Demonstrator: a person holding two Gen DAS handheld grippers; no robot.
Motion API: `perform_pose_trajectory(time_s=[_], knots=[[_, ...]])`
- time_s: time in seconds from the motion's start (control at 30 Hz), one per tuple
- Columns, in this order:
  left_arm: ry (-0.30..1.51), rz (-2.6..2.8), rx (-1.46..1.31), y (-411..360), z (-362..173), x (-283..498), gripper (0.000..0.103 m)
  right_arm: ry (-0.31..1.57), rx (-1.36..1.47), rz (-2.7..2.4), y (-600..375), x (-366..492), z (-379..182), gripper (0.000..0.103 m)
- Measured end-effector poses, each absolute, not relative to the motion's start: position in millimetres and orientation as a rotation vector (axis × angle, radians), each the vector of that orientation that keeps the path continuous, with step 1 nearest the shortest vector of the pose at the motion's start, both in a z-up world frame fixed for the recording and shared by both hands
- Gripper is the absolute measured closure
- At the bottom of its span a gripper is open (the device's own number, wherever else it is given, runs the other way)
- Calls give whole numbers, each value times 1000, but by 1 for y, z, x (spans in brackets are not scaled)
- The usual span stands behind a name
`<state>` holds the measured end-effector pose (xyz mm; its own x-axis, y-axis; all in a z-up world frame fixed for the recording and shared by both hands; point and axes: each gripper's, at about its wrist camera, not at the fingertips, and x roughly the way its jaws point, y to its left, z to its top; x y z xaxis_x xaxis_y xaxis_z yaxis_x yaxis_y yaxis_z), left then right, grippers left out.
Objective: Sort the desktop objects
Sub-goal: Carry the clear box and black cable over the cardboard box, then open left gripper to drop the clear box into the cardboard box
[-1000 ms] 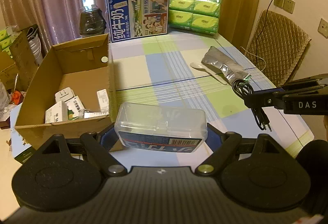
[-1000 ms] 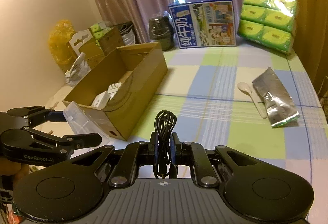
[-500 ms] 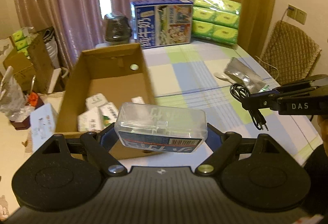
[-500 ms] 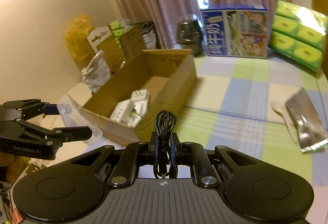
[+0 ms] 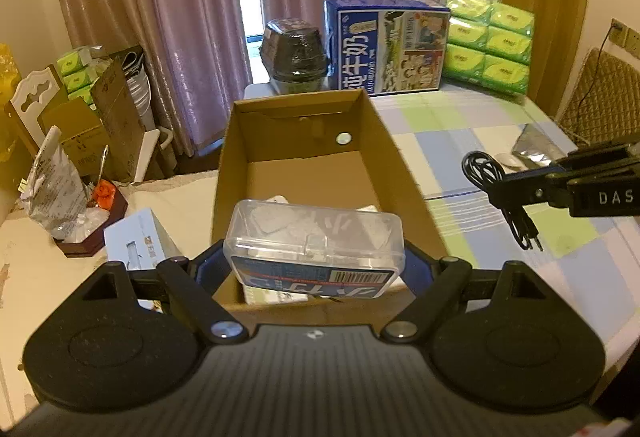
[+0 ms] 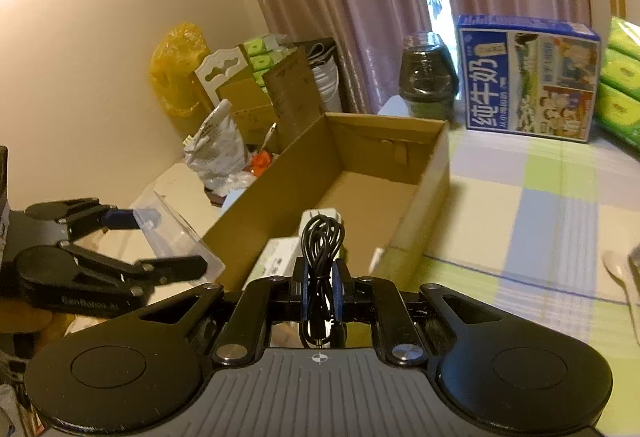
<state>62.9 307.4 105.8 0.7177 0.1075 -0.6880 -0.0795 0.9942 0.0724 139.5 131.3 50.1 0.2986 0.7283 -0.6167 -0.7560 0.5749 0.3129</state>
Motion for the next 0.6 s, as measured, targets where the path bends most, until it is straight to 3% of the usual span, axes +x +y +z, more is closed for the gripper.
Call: perform_pose_trajectory(time_s=[0.6], knots=[[809, 56, 53, 329, 72, 123, 19, 824, -7, 979, 179, 184, 28, 94]])
